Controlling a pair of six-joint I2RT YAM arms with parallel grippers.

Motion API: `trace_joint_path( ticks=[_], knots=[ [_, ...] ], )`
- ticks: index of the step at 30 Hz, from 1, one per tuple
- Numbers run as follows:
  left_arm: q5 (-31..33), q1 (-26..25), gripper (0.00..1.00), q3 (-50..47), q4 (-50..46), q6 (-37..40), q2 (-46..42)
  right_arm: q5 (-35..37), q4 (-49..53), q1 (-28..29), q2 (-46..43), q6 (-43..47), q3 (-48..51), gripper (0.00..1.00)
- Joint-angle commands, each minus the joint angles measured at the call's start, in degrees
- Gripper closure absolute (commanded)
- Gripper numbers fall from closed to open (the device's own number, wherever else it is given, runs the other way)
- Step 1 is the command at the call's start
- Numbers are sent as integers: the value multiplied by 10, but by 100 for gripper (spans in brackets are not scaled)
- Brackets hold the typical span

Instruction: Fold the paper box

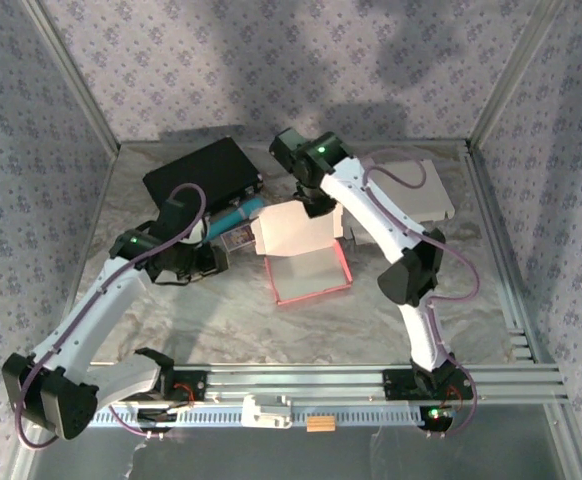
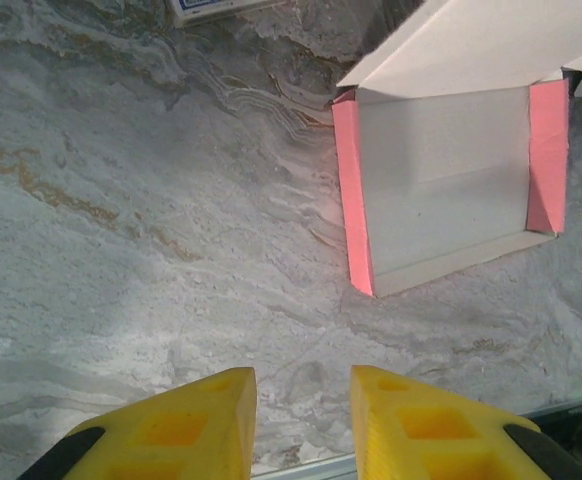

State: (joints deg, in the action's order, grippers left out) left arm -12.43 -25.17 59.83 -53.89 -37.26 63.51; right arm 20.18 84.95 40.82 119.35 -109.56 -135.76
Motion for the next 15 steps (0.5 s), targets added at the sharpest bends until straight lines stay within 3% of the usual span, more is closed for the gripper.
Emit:
trace_joint_path(
  ticks=[1, 3, 6, 8, 11, 13, 15],
  knots=[
    [13, -5, 68, 33, 15, 22, 18, 96, -3, -12, -64, 114, 8, 69],
    [15, -6, 67, 45, 14, 29, 34, 117, -59, -22, -93, 218, 40, 68],
    [21, -6, 67, 74, 8, 47, 60, 94, -219, -51, -168, 453, 151, 69],
    [27, -6, 67, 94, 0, 61, 77, 24, -312, -82, -216, 581, 229, 68],
    [34, -6, 67, 116, -2, 86, 101, -158, -421, -152, -283, 776, 343, 67],
    [30, -6, 67, 129, -1, 110, 123, -279, -439, -199, -312, 886, 400, 63],
    [21, -6, 66, 143, -2, 134, 151, -344, -411, -232, -319, 967, 429, 63]
  ],
)
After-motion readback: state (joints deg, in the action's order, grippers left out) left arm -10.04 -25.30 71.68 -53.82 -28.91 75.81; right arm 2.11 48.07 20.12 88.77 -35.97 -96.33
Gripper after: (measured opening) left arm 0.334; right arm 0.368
